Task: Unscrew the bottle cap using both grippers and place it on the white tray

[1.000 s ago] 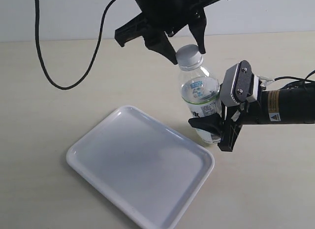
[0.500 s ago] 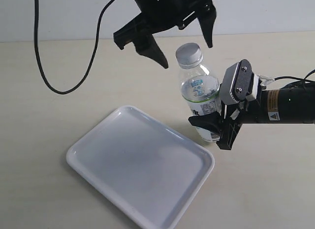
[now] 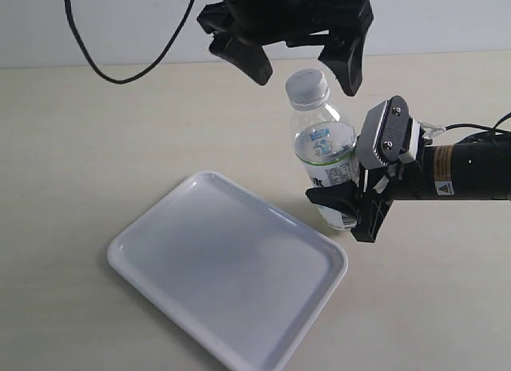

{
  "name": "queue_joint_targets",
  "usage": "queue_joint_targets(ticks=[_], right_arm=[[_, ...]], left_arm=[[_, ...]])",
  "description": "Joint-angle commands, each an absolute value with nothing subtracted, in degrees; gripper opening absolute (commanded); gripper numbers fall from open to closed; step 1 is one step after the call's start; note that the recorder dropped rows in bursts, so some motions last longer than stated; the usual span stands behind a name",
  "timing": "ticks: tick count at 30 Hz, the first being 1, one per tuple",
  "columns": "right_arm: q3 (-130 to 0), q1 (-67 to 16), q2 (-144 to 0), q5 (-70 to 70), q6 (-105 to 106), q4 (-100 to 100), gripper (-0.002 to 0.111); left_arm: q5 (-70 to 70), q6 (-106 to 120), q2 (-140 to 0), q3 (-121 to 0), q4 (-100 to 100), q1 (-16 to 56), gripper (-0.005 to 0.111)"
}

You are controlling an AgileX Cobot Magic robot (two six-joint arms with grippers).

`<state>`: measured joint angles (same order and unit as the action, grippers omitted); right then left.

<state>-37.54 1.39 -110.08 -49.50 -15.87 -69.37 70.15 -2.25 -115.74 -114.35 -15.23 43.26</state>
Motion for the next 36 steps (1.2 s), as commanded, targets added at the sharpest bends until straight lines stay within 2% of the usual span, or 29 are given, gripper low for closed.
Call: queue_joint_targets(ticks=[1, 12, 28, 30, 32, 36], right_arm=[[-37.72, 1.29, -109.83, -49.79, -16.24, -69.49, 0.000], [-37.72, 1.29, -109.83, -49.35, -16.21, -69.49, 0.000], [-37.72, 1.29, -109.83, -49.35, -16.21, -69.49, 0.000], [-37.72, 1.29, -109.83, -49.35, -16.21, -69.49, 0.000], [-37.72, 1.29, -109.83, -49.35, -16.21, -69.49, 0.000], [-37.72, 1.29, -109.83, -49.56, -16.21, -69.49, 0.000]], left_arm=[[69.96, 14.58, -115.20, -114.76, -16.14, 43.95, 0.100], [69.96, 34.11, -115.30, -114.61, -15.78, 44.10, 0.100], [69.96, 33.13, -115.30, -114.61, -13.94, 44.10, 0.098], [69.96, 32.61, -115.30, -114.61, -13.94, 44.10, 0.091], [69.96, 32.52, -115.40, -114.61, -14.05, 44.10, 0.078], [69.96, 32.52, -115.40, -114.61, -14.14, 44.10, 0.045]])
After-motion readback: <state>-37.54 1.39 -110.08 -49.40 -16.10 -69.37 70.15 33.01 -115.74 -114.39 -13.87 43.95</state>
